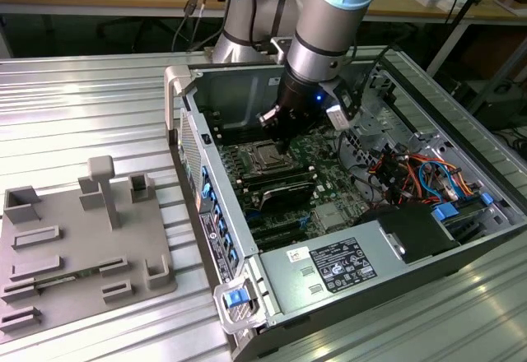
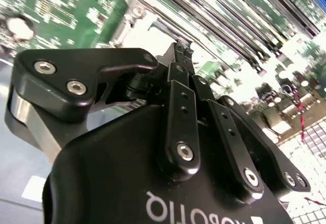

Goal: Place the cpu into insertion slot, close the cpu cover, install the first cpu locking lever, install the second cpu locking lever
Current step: 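Install the second cpu locking lever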

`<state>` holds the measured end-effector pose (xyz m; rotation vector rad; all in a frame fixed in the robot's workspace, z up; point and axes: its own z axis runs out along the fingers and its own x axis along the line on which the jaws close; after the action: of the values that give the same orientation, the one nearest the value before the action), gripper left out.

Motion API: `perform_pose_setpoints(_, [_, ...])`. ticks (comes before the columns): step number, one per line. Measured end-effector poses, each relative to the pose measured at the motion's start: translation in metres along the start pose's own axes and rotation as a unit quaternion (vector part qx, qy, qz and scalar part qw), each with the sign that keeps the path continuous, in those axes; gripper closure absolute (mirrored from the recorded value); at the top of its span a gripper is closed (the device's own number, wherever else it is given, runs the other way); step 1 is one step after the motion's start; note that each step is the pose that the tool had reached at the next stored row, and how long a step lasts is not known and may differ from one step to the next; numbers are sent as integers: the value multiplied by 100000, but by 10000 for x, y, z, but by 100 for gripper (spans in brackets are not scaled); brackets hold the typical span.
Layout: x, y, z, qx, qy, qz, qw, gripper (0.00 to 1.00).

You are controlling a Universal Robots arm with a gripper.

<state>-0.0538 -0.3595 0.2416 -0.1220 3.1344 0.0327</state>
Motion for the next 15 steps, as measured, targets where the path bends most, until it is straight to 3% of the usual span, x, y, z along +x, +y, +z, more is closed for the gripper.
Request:
perform_pose_setpoints(4, [-101, -40, -3, 0, 55, -3, 100000, 89])
perform_pose_setpoints(9, [-101, -187, -7, -288, 80, 10, 100000, 89])
perform_pose_setpoints(10, [-97, -241, -5, -847, 28, 5, 99996, 89])
perform_pose_setpoints(12, [-89, -266, -2, -1728, -33, 8, 99985, 89])
perform_pose_setpoints(13, [-82, -282, 1, -2516, -96, 11, 99968, 89])
perform_pose_setpoints(14, [-61, -297, 6, -2779, -118, 29, 99961, 89])
perform_pose_setpoints(15, [-44, -304, 8, -2805, -124, 17, 99961, 89])
